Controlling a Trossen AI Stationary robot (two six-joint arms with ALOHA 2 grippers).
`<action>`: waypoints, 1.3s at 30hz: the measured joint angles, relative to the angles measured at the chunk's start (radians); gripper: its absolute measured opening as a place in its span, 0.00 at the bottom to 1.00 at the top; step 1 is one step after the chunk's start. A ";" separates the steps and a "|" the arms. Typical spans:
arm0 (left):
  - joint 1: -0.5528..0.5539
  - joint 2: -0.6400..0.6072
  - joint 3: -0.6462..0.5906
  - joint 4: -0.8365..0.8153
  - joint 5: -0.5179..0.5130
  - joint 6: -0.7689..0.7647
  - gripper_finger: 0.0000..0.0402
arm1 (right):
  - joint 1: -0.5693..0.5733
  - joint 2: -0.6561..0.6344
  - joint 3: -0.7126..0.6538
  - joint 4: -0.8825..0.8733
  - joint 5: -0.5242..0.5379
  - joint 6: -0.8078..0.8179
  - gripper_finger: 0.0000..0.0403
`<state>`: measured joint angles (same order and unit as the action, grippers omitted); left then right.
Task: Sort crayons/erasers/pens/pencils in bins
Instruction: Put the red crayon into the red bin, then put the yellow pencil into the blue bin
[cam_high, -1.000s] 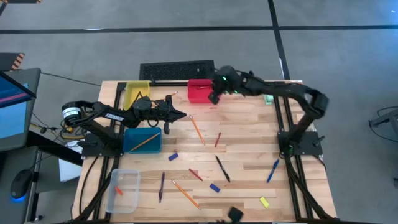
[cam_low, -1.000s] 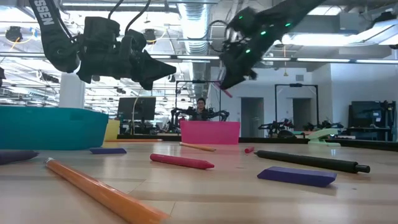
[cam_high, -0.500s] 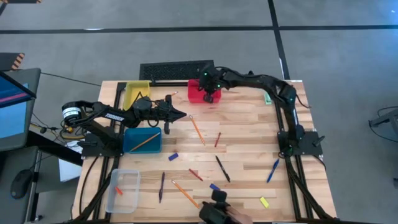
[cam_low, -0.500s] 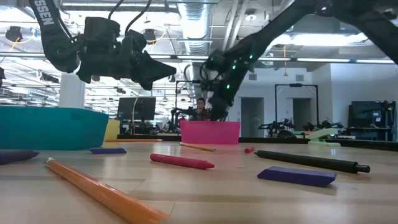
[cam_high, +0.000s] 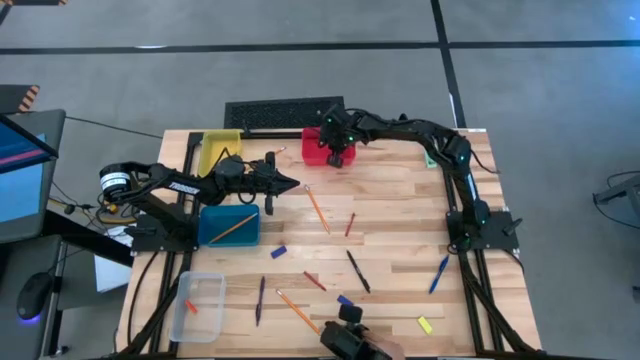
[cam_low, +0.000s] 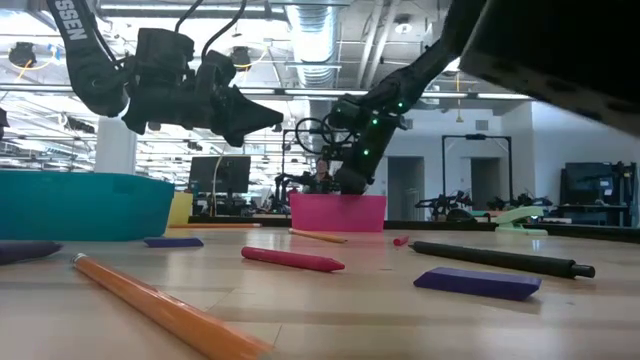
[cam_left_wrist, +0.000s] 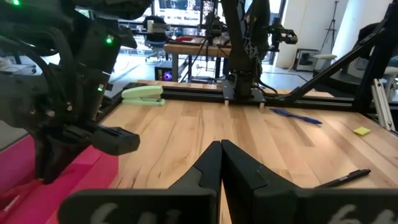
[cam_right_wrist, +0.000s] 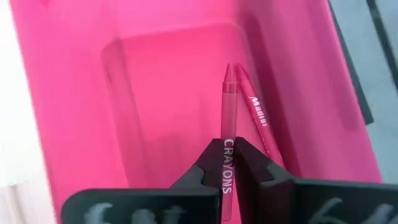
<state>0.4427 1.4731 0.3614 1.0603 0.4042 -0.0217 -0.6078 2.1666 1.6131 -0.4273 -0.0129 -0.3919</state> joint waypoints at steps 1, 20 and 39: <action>0.000 0.000 0.000 0.000 0.000 0.000 0.00 | -0.004 0.000 0.000 0.003 -0.013 0.003 0.08; 0.000 0.000 0.000 -0.001 0.000 0.000 0.00 | -0.017 0.028 0.001 0.000 -0.043 0.036 0.16; 0.000 0.000 0.000 -0.033 0.001 0.031 0.00 | 0.013 -0.141 -0.001 -0.032 -0.010 0.060 0.40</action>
<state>0.4427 1.4731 0.3611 1.0270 0.4048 0.0092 -0.5947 2.0258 1.6119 -0.4592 -0.0229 -0.3318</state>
